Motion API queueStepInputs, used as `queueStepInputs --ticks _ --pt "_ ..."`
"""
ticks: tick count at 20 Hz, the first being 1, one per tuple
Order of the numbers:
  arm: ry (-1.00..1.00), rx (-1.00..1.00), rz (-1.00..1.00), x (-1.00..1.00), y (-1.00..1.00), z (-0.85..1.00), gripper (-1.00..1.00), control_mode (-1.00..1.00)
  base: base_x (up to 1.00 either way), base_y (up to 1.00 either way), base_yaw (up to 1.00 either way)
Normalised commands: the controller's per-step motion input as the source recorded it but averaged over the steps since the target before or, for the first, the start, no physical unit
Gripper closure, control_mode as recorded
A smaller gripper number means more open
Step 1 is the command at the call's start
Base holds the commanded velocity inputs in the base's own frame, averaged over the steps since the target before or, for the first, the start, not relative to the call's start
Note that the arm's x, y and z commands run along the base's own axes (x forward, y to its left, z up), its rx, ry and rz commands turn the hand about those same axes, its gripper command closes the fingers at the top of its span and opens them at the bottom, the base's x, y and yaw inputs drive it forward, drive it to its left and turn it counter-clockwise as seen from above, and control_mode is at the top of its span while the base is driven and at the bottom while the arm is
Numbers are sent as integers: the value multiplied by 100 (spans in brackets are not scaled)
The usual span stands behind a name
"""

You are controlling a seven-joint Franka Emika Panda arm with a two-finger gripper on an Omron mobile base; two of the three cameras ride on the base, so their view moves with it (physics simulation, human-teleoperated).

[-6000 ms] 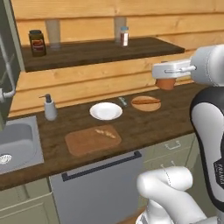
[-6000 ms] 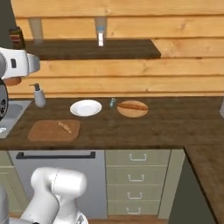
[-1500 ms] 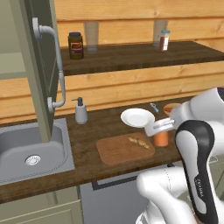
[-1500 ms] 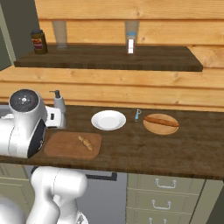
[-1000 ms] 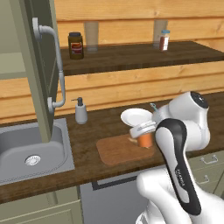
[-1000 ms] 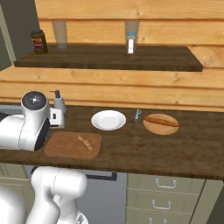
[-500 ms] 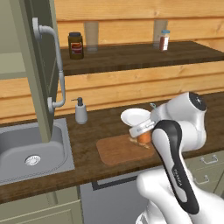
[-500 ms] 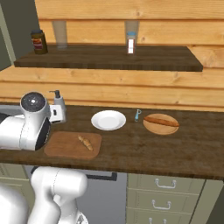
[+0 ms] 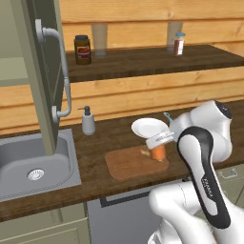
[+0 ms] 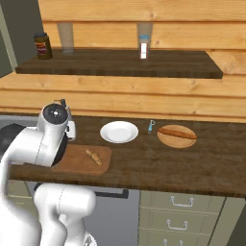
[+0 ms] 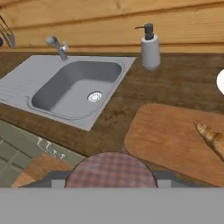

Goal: From the different types of pastries on the counter, select a croissant and place it on the cutting board. Then retrieve a jar of jam from the cabinet and place it alongside the croissant on the cutting board.

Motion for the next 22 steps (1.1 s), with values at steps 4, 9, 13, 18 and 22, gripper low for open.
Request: queueStepInputs --ticks 4,9,13,18,22 --pt "-21 16 4 3 1 -80 100 -100 0 0 0" --pt "-40 0 6 4 6 -70 100 -100 0 0 0" --pt "-26 3 6 1 1 -75 100 -100 0 0 0" --pt "-7 17 7 0 28 -58 100 -100 0 0 0" --pt "-3 15 8 0 55 -42 100 -100 0 0 0"
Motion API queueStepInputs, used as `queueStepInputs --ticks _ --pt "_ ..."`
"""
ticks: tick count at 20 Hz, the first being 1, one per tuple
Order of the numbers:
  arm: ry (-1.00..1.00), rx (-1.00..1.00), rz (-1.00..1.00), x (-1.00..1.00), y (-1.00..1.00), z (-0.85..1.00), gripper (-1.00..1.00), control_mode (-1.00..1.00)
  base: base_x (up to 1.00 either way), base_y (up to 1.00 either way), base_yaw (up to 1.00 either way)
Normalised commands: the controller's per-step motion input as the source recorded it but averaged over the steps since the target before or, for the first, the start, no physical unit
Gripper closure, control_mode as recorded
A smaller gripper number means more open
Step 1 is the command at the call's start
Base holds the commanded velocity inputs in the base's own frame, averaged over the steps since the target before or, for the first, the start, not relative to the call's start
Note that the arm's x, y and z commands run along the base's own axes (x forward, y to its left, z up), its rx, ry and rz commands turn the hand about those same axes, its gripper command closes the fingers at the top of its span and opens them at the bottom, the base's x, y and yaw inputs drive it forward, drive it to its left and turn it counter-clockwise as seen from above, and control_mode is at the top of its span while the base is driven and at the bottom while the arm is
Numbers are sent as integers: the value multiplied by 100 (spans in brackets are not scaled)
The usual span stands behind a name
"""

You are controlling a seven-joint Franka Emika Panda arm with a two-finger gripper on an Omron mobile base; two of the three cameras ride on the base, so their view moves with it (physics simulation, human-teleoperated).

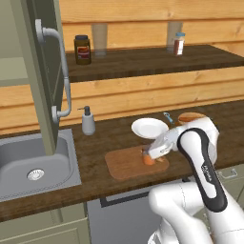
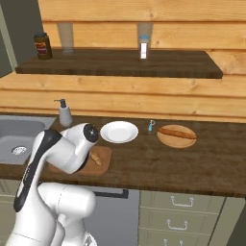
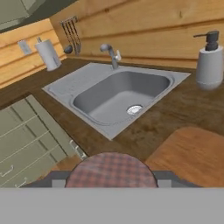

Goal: From the different types of pastries on the counter, select a croissant and place it on the cutting board. Then retrieve a jar of jam from the cabinet and place it alongside the croissant on the cutting board.

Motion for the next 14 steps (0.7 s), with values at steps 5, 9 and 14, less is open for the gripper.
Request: queueStepInputs --ticks 5,9,14 --pt "-14 1 4 27 25 -47 100 -100 0 0 0" --pt "-26 0 8 28 4 -39 100 -100 0 0 0" --pt "-17 0 7 21 4 -37 100 -100 0 0 0"
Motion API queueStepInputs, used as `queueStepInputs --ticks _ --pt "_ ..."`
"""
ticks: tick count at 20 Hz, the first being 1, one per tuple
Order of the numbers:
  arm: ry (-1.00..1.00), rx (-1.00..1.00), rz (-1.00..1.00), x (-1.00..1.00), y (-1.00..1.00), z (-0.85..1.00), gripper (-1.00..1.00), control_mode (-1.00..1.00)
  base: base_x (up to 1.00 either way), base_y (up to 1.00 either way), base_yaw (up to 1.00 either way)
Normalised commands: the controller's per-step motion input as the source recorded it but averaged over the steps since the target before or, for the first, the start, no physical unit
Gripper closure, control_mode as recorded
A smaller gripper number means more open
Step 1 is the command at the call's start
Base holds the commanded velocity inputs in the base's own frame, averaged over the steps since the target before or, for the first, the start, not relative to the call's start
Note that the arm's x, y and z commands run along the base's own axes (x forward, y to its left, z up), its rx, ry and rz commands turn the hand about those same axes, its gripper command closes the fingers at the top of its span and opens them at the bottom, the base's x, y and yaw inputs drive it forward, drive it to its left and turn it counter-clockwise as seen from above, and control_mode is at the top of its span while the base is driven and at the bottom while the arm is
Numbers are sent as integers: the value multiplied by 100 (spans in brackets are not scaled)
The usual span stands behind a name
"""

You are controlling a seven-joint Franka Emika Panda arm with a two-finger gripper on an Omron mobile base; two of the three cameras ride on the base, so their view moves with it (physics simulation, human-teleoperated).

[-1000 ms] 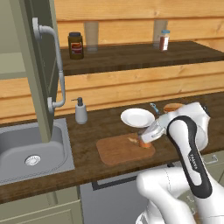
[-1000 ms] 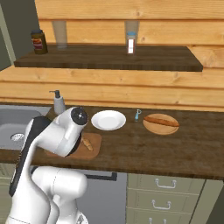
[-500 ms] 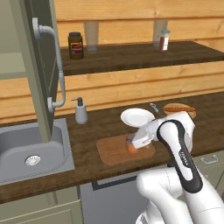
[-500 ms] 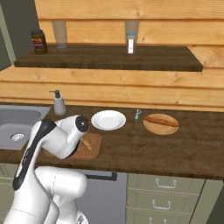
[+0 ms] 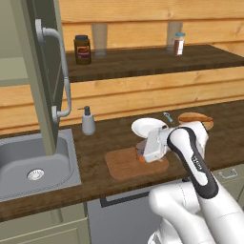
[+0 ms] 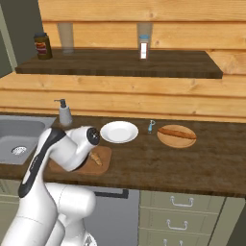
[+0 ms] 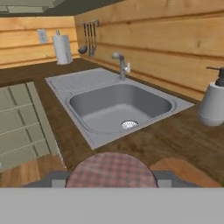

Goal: From the different types of pastries on the counter, select a croissant and place it on the cutting board. Then retrieve a jar of jam from the cabinet and place it alongside the croissant on the cutting board.

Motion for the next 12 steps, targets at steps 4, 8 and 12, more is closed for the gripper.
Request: queueStepInputs --ticks 4,8,12 --pt "-1 0 1 -5 4 -60 100 -100 0 0 0" --pt "0 3 0 -4 6 -73 100 -100 0 0 0" --pt "0 9 0 19 23 -87 100 -100 0 0 0"
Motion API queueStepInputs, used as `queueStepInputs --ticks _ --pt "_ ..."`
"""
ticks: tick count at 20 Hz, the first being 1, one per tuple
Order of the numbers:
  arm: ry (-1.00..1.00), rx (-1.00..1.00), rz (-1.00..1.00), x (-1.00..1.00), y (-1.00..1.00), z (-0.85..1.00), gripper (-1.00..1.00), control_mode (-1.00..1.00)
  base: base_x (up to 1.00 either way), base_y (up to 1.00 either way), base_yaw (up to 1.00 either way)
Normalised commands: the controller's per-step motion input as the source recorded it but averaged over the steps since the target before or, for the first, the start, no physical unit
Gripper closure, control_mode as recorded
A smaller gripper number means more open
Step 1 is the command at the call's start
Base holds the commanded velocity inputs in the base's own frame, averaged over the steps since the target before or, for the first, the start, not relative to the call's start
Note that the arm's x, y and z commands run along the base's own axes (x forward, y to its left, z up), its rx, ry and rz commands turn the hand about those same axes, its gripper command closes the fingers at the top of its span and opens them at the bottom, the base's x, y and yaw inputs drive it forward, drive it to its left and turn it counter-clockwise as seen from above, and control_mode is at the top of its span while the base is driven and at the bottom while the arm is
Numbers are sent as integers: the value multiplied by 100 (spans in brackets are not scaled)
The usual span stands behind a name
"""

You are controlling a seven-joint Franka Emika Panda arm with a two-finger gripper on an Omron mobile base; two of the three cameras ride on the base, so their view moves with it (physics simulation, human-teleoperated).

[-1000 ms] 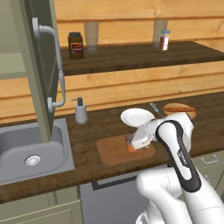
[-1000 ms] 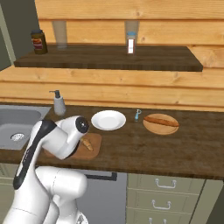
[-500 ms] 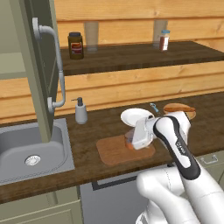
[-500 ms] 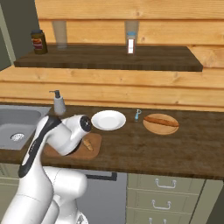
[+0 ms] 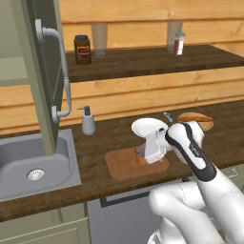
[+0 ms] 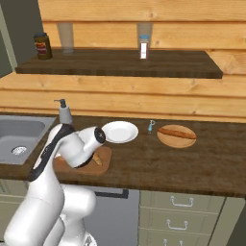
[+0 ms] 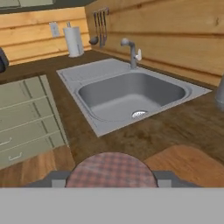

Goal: From the different types of pastries on the counter, select a croissant and place it on the cutting board. Then retrieve a jar of jam from the cabinet and place it alongside the croissant on the cutting board.

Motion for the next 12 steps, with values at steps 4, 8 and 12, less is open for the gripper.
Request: queueStepInputs --ticks 4,8,12 --pt "0 12 0 26 43 -89 100 -100 0 0 0" --pt "-2 8 0 3 31 -98 100 -100 0 0 0" --pt "-15 2 0 0 18 -93 100 -100 0 0 0"
